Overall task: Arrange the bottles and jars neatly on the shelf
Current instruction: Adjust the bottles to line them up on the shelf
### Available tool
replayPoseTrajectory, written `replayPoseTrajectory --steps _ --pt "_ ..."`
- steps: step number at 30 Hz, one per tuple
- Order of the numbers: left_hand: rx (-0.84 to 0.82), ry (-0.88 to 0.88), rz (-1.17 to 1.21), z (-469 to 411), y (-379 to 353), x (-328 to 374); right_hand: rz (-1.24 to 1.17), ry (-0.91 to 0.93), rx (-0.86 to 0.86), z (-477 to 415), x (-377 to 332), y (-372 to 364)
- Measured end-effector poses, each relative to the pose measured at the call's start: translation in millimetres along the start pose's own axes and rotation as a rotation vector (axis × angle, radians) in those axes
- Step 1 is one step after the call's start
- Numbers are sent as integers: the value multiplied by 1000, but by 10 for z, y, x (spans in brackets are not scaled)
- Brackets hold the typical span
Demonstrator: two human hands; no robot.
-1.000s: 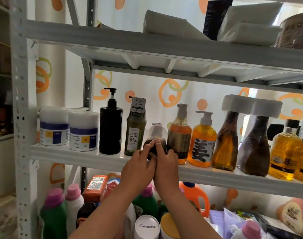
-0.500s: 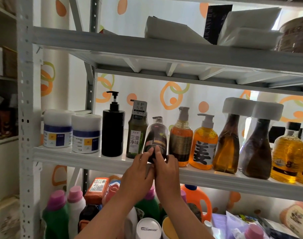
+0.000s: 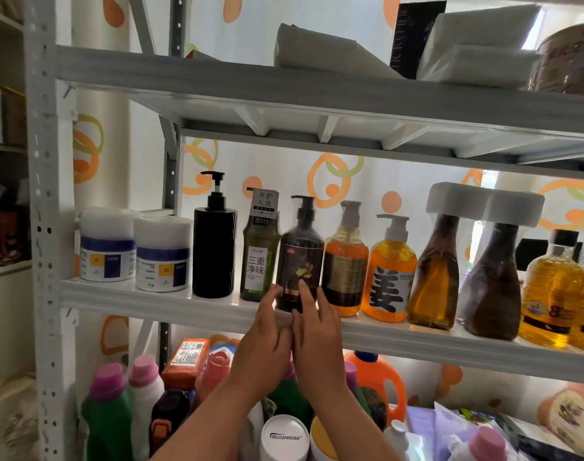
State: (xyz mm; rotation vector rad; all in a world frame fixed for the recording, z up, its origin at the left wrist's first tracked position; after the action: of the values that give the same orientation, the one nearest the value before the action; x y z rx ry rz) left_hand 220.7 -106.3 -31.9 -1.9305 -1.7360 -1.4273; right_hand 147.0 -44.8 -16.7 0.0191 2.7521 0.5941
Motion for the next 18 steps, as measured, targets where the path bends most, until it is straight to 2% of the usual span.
replayPoseTrajectory --steps 4,12,18 --pt "25 -2 30 -57 -15 36 -30 29 3 -36 -4 16" --pt "-78 38 -70 -154 -43 35 20 -16 -157 -73 54 -75" --pt "6 -5 -176 -87 -46 117 23 -40 -189 -60 71 -69"
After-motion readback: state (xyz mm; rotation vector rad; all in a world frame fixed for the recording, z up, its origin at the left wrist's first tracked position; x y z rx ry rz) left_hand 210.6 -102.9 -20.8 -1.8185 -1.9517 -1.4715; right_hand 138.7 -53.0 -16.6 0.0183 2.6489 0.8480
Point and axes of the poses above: each hand's wrist, its own z-axis away from the middle knuckle, its own y-axis out of the back of the hand, x = y × z, the point moved 4 cm from there along -z, towards the middle knuckle, and after that the axes turned 2 degrees about y, right-handed, at the moved point
